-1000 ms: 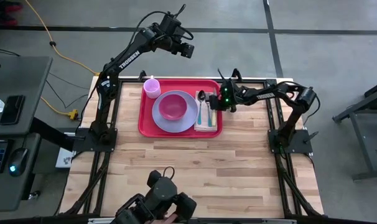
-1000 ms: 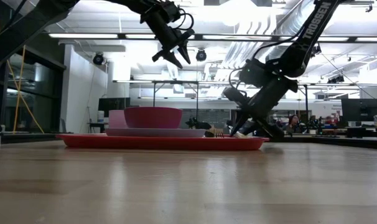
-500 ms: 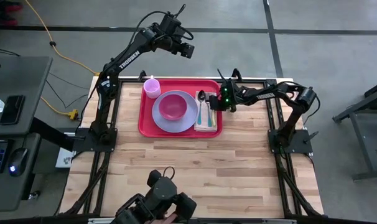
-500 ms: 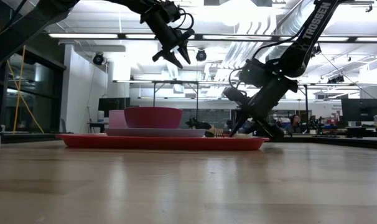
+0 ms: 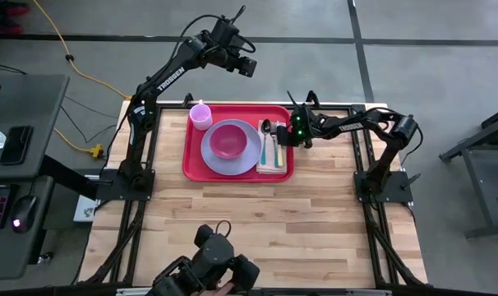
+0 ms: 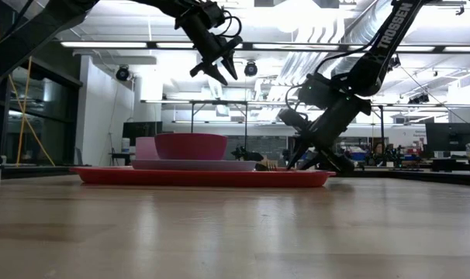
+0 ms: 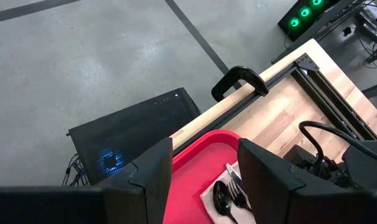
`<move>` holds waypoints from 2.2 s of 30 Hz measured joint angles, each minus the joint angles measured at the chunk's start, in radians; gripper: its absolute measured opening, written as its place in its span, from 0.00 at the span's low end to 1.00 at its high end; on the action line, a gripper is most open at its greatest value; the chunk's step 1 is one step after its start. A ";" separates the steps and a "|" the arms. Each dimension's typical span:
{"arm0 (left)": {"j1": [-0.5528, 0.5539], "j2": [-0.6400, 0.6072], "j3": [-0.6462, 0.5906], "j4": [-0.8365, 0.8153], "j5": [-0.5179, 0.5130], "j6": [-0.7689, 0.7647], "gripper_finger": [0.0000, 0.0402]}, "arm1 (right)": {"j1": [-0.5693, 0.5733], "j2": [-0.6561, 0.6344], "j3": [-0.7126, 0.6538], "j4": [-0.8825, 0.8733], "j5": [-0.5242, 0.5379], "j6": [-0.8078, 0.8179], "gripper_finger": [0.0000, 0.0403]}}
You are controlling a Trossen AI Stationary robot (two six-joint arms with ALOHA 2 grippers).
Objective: Set up tray
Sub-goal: Put the yellow knife on the brown napkin, then return to Home Position
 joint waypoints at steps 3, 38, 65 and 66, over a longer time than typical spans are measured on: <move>0.000 0.000 0.000 0.000 0.000 0.001 0.53 | 0.000 0.000 0.000 -0.002 0.004 0.004 0.12; 0.000 0.000 0.000 -0.002 0.004 0.022 0.53 | -0.046 -0.111 0.000 -0.096 0.097 -0.047 0.09; 0.006 -0.324 0.000 -0.345 -0.020 0.244 0.53 | -0.221 -0.575 0.000 -0.158 0.273 -0.565 0.06; 0.006 -0.334 0.000 -0.353 -0.020 0.245 0.53 | -0.229 -0.592 0.000 -0.158 0.274 -0.571 0.06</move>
